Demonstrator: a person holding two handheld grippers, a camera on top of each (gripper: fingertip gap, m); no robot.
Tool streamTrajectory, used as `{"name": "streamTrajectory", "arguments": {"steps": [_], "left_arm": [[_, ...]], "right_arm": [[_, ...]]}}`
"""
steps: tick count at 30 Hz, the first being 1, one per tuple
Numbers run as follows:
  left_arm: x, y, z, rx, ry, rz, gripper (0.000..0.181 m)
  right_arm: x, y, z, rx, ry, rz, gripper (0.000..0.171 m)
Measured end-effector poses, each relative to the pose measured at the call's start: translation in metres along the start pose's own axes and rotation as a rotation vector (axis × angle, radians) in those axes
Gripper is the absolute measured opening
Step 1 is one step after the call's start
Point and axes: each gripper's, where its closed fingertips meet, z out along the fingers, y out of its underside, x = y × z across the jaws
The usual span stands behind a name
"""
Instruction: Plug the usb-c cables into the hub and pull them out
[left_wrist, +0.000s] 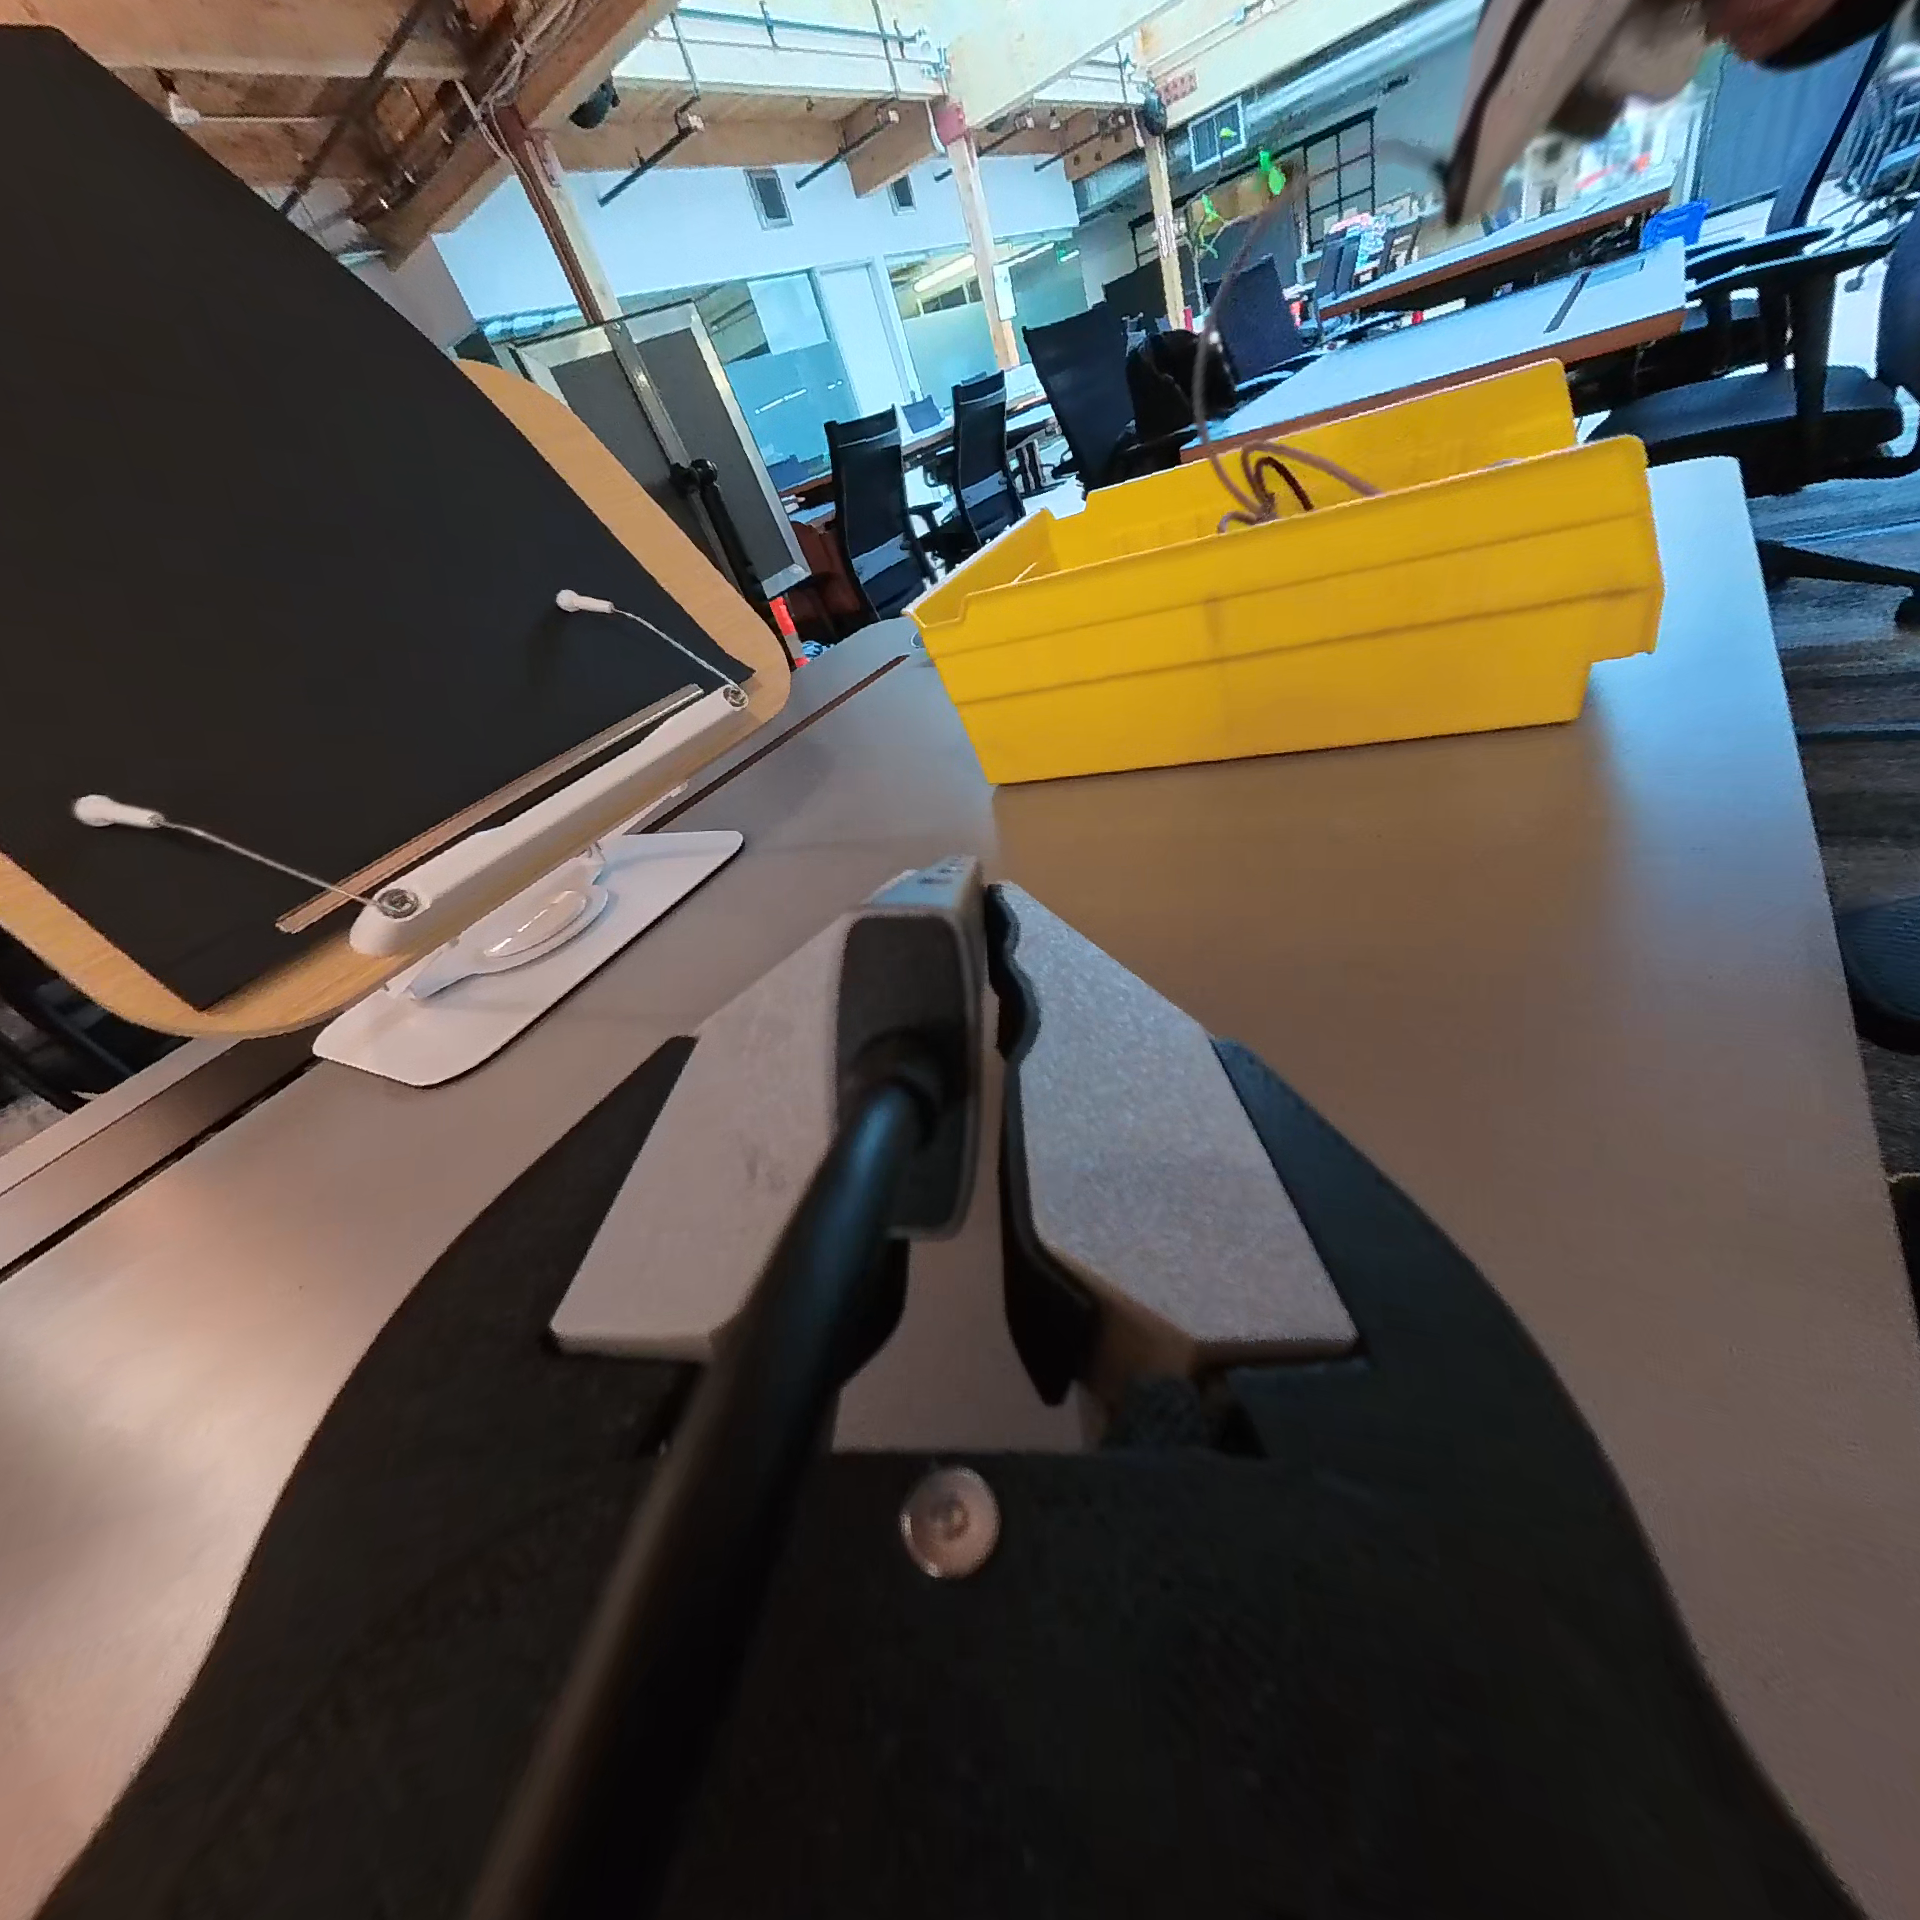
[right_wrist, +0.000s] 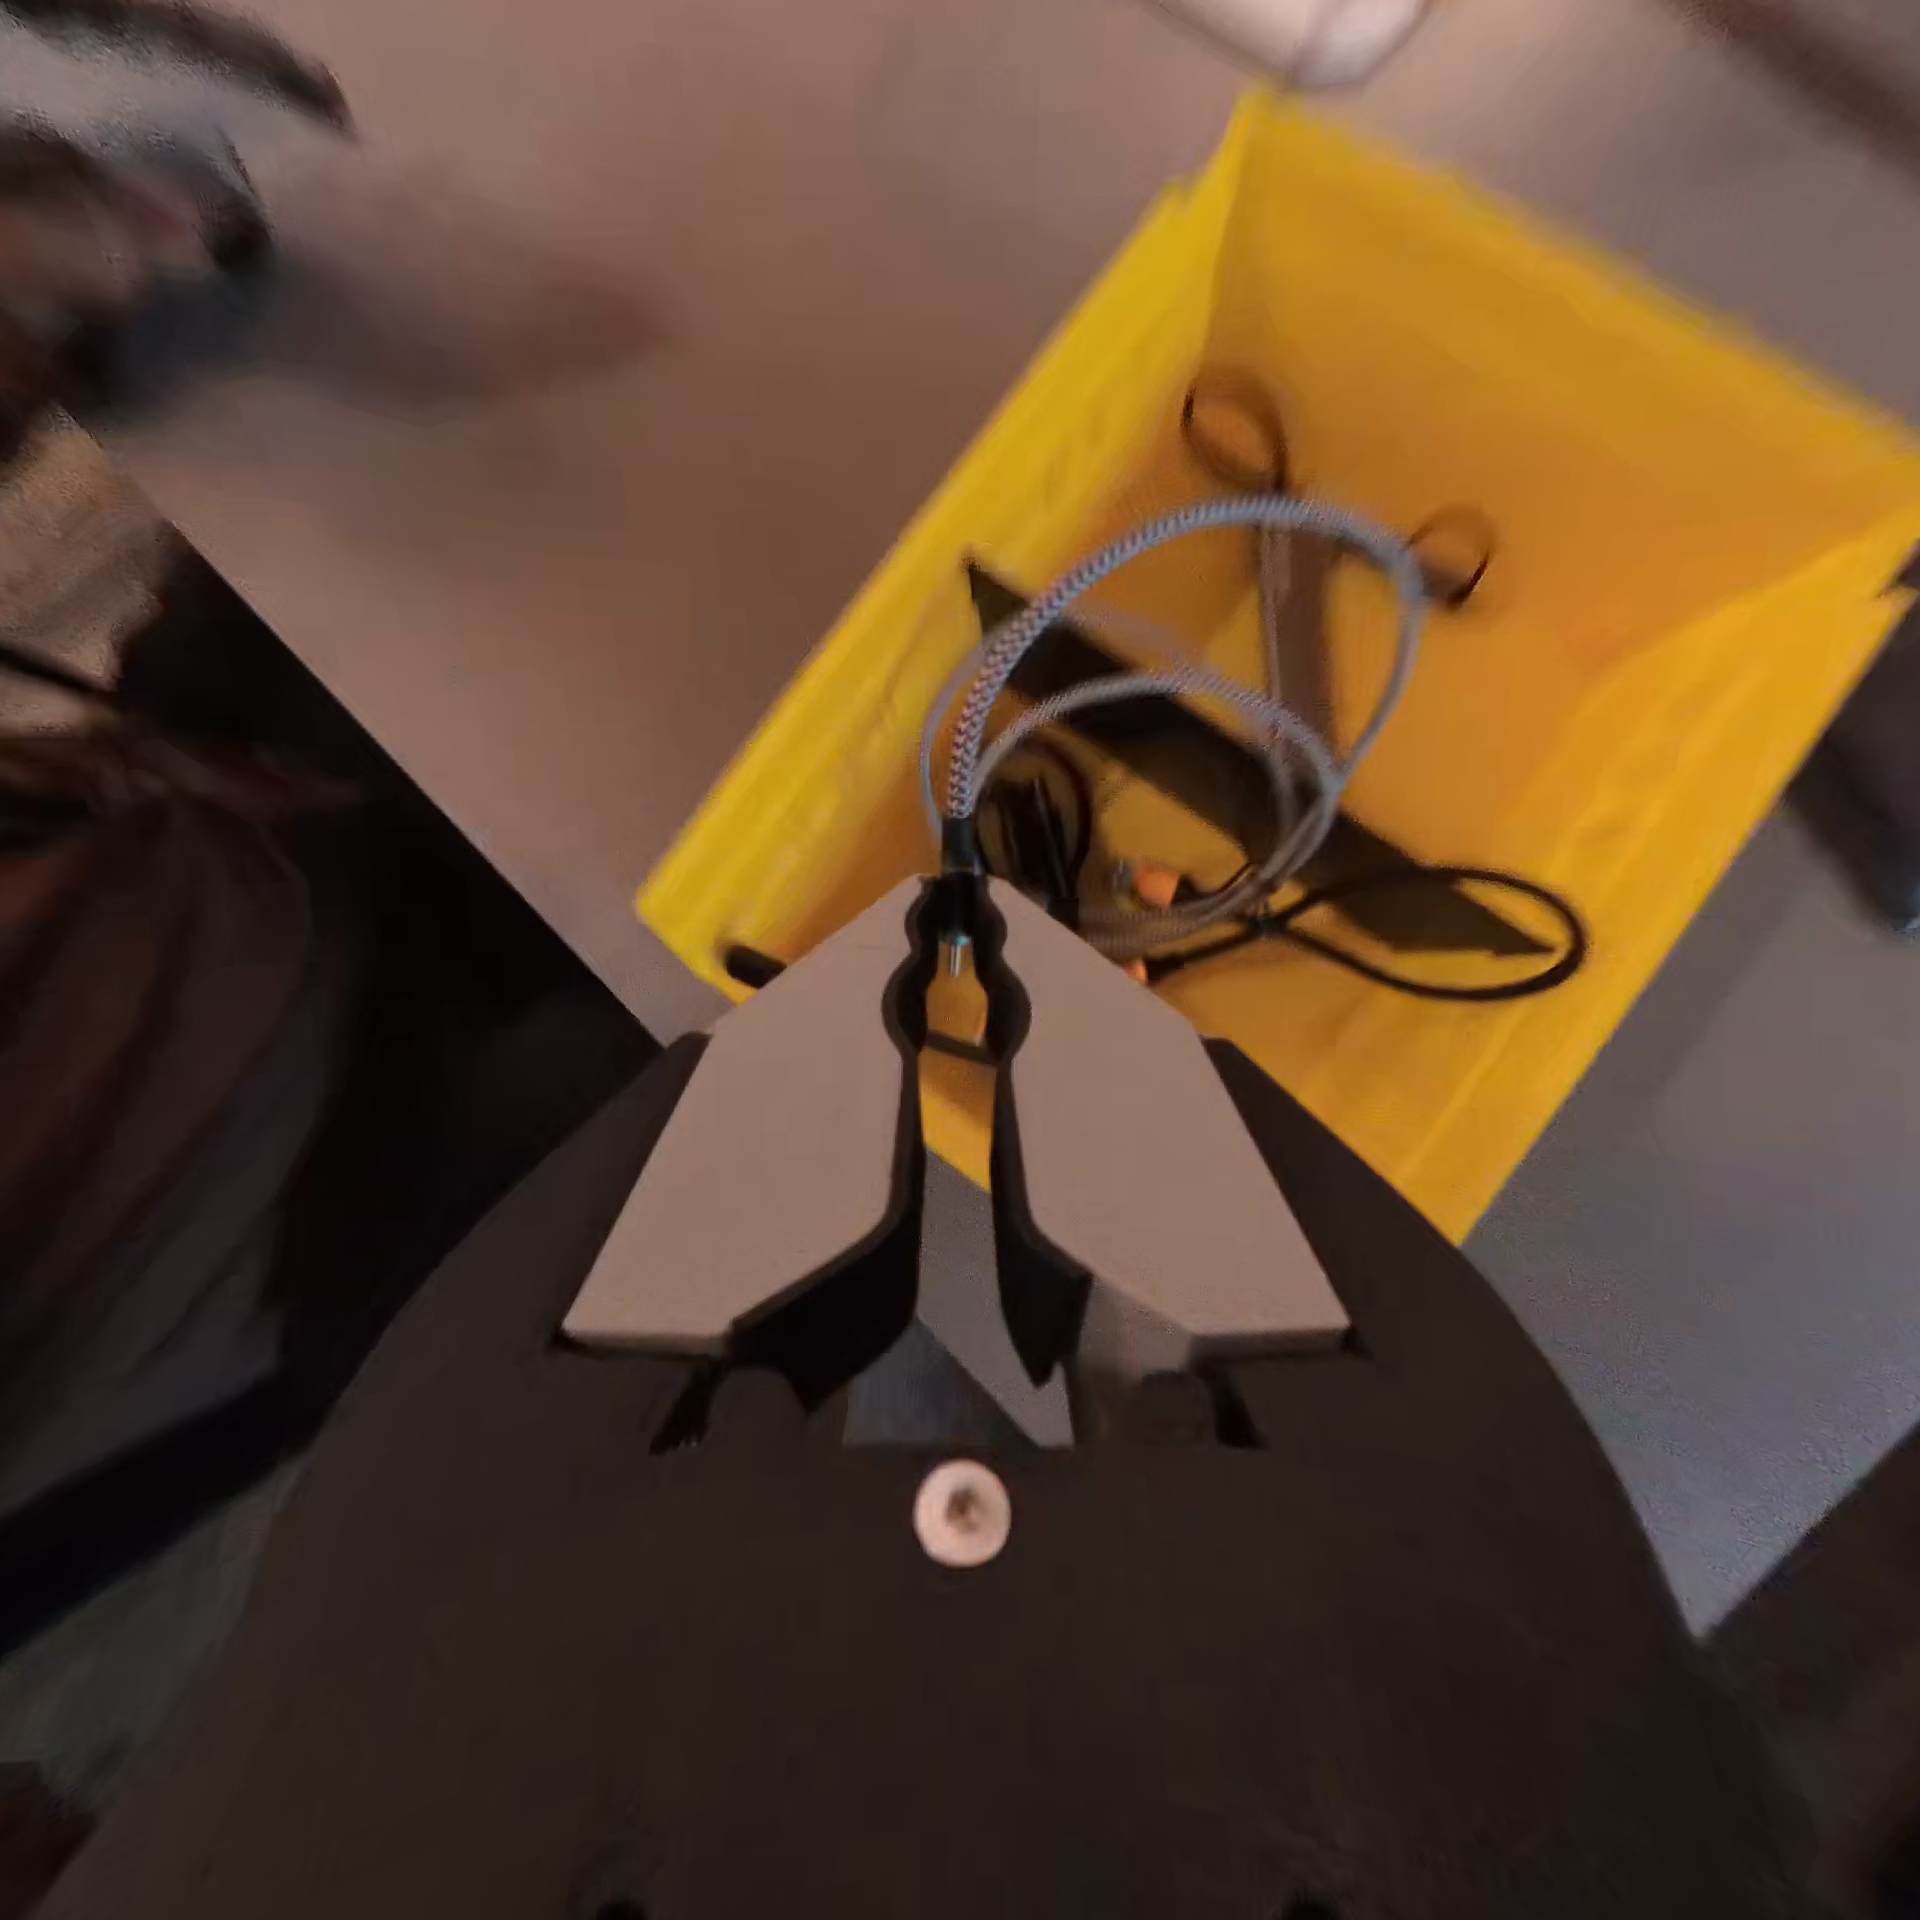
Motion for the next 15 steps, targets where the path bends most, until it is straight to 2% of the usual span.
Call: {"name": "streamTrajectory", "arguments": {"steps": [3,7,11,14,15], "left_arm": [[0.003,0.001,0.001,-0.007,0.006,0.020,0.008],[0.004,-0.001,-0.001,0.003,0.007,0.030,0.008],[0.004,-0.001,-0.002,0.009,0.013,0.017,0.008],[0.011,-0.004,-0.001,0.024,0.076,-0.018,0.008],[0.018,-0.007,-0.002,0.036,0.125,-0.039,0.008]], "right_arm": [[0.006,0.045,0.049,-0.289,0.016,-0.022,0.003],[0.009,0.079,0.092,-0.516,-0.014,0.023,0.004],[0.015,0.101,0.082,-0.687,0.031,0.027,0.009],[0.017,0.084,0.057,-0.600,0.085,0.010,0.013],[0.018,0.074,0.048,-0.552,0.114,0.010,0.022]]}}
